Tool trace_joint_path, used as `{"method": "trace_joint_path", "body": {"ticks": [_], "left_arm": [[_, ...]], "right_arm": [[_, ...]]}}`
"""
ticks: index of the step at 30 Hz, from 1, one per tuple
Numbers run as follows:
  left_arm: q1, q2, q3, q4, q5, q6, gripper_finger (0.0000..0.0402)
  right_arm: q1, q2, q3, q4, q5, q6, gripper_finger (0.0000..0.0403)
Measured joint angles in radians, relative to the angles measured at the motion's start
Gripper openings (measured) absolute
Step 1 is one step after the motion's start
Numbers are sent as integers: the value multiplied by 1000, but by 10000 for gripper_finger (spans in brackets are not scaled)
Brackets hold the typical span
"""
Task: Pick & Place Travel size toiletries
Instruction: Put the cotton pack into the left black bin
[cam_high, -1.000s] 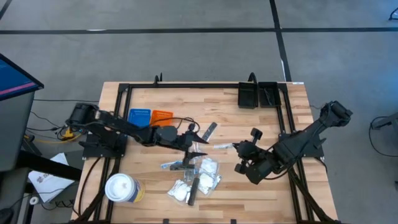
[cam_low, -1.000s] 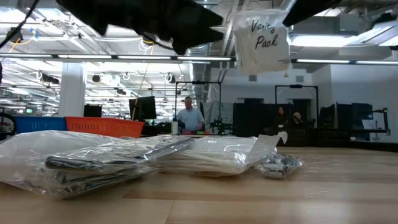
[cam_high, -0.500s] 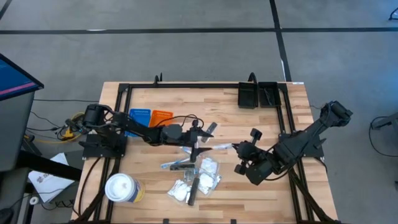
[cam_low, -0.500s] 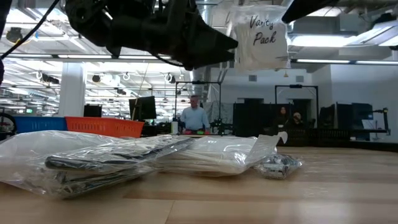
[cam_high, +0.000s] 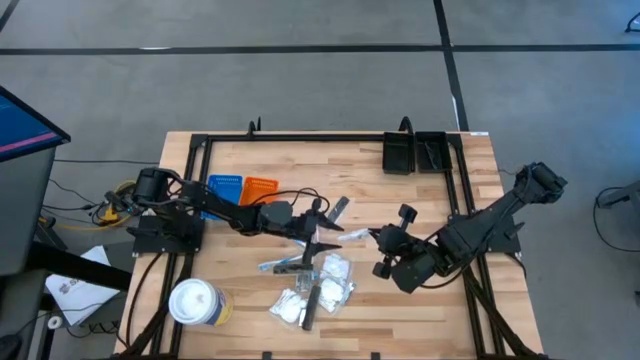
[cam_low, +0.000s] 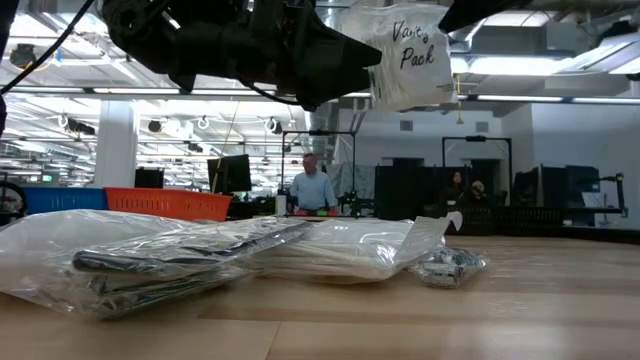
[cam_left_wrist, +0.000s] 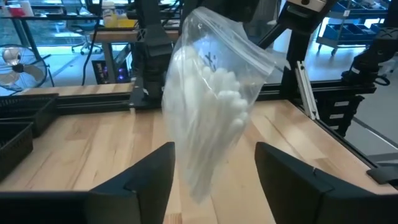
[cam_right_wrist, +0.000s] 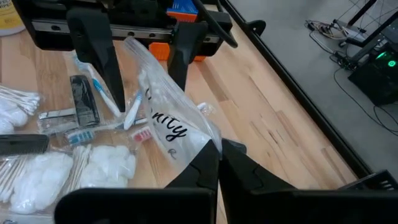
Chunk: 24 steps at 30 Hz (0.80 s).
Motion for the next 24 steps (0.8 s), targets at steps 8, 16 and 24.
{"method": "trace_joint_path", "body": {"ticks": [8,16,24], "left_arm": [[0,0,0,9,0,0,163],[0,-1,0,16,-22,0,109],[0,-1,0,17,-2,-4,19]], "right_arm": [[0,0,0,0,0,-3,0],[0,0,0,0,0,-3,0],[0,0,-1,3,0,-27,1]]}}
